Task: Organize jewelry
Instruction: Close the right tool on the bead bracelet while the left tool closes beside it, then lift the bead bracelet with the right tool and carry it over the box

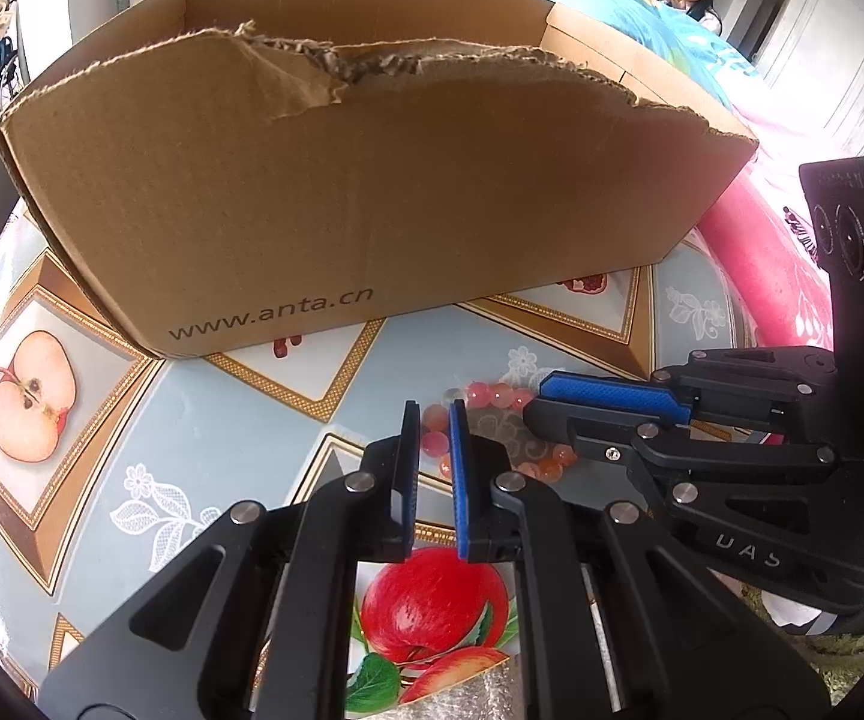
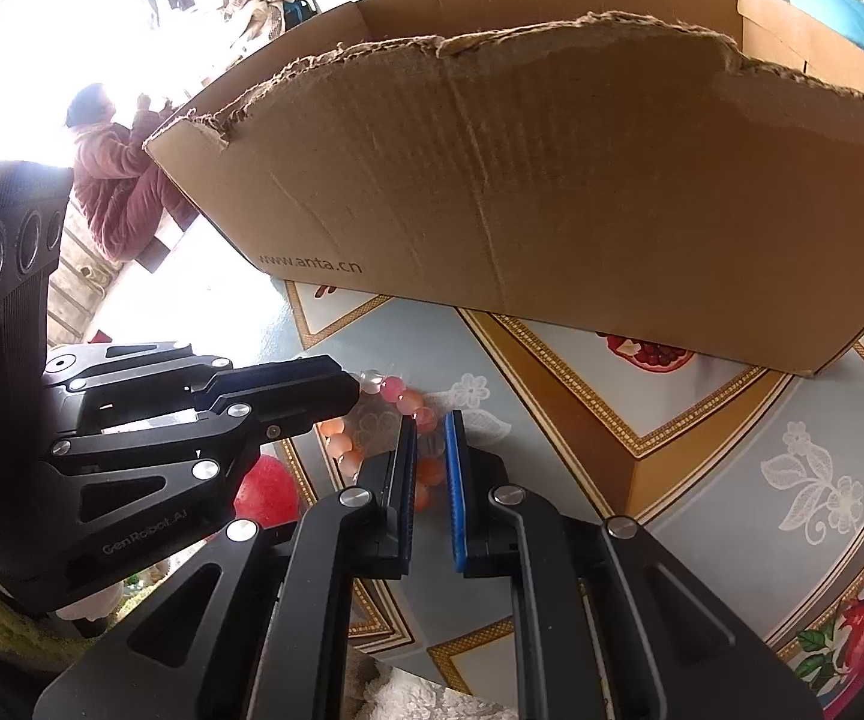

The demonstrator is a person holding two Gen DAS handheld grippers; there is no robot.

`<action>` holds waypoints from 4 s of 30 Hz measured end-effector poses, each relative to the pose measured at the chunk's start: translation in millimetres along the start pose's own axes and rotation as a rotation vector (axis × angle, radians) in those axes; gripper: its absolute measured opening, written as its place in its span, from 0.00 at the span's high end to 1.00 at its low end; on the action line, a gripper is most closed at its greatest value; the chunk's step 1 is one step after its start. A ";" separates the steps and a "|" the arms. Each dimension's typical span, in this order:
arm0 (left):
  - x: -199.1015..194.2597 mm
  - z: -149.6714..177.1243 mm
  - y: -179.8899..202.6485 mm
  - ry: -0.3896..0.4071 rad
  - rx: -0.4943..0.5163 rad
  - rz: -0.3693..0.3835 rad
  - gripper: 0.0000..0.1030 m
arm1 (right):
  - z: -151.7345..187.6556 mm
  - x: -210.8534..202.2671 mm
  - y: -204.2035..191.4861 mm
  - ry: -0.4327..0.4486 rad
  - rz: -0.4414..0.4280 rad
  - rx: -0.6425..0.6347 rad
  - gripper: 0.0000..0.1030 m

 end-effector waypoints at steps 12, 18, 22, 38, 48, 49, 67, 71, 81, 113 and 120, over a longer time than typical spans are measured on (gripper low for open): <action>4.3 -2.8 4.8 -0.010 0.004 -0.007 0.91 | 0.1 0.9 -3.1 -0.004 0.016 -0.025 0.90; 5.8 -2.9 5.5 -0.011 0.004 -0.010 0.91 | -0.5 1.0 -1.4 -0.001 0.010 -0.025 0.90; 7.7 -2.6 7.5 -0.012 0.004 -0.014 0.91 | -0.5 1.5 -1.2 0.000 0.009 -0.024 0.90; 8.4 -2.8 7.9 -0.012 0.002 -0.019 0.91 | -0.6 1.7 0.8 0.000 0.001 -0.018 0.90; 8.4 -3.2 8.0 -0.012 0.000 -0.021 0.91 | -2.0 1.2 3.2 -0.001 -0.005 -0.013 0.90; 8.3 -3.2 7.8 -0.012 0.000 -0.020 0.91 | -2.1 1.2 3.2 -0.001 -0.005 -0.012 0.90; 8.5 -2.8 7.6 -0.010 -0.005 -0.016 0.91 | -6.3 2.3 0.7 -0.021 -0.008 -0.016 0.90; 8.4 -3.2 6.7 -0.009 -0.006 -0.009 0.91 | -7.2 3.8 -0.5 -0.026 0.000 -0.027 0.90; 7.8 -2.8 5.6 -0.004 -0.010 0.004 0.91 | -10.4 8.0 -2.1 -0.042 -0.020 -0.022 0.89; -6.4 -3.7 5.7 0.075 -0.008 0.075 0.92 | -11.2 -6.7 -4.4 0.011 -0.008 -0.003 0.91; -47.9 -14.1 15.0 0.133 0.001 0.187 0.92 | -11.4 -49.9 -4.6 0.093 -0.017 0.003 0.91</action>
Point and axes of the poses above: each gripper's, at about its wrist camera, not at the fingertips, and x roughly the way its jaws point, y to its right, z to its underside, the point moved 4 cm from there along x, roughly the way its jaws point, and after that the axes turned 6 degrees about -y, right-handed, at the moved point
